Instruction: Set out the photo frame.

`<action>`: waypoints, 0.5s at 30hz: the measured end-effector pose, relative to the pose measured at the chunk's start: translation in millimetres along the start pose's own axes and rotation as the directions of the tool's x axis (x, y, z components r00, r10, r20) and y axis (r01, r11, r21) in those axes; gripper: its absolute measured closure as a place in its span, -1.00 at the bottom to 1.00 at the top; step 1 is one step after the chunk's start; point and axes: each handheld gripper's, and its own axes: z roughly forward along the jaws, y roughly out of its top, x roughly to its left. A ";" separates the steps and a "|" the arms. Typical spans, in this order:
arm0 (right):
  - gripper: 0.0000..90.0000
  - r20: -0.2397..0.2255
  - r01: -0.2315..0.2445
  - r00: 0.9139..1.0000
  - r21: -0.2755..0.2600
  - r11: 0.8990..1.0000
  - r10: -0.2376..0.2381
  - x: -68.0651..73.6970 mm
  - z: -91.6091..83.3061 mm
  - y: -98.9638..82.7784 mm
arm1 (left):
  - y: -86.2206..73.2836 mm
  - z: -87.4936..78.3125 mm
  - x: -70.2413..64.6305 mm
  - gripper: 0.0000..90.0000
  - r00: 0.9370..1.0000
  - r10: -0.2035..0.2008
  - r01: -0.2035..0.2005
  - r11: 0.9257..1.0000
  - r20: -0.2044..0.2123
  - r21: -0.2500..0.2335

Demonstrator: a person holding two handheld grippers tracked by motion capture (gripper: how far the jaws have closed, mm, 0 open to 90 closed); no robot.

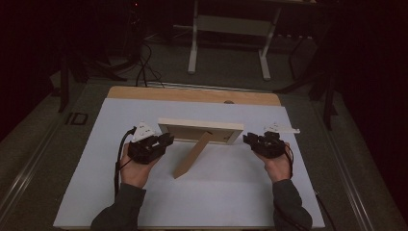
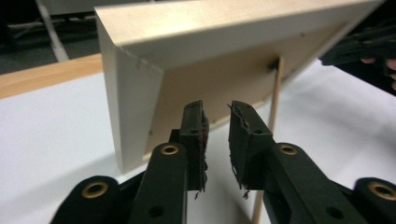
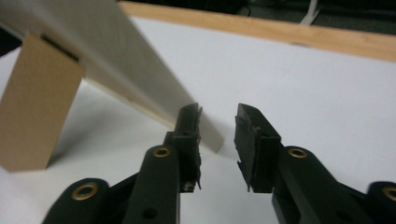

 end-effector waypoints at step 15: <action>0.99 -0.040 -0.003 0.999 -0.042 0.999 0.002 5.0 9.9 28.4 | 13.4 26.6 -7.5 1.00 1.000 -0.011 0.011 1.000 -0.013 0.022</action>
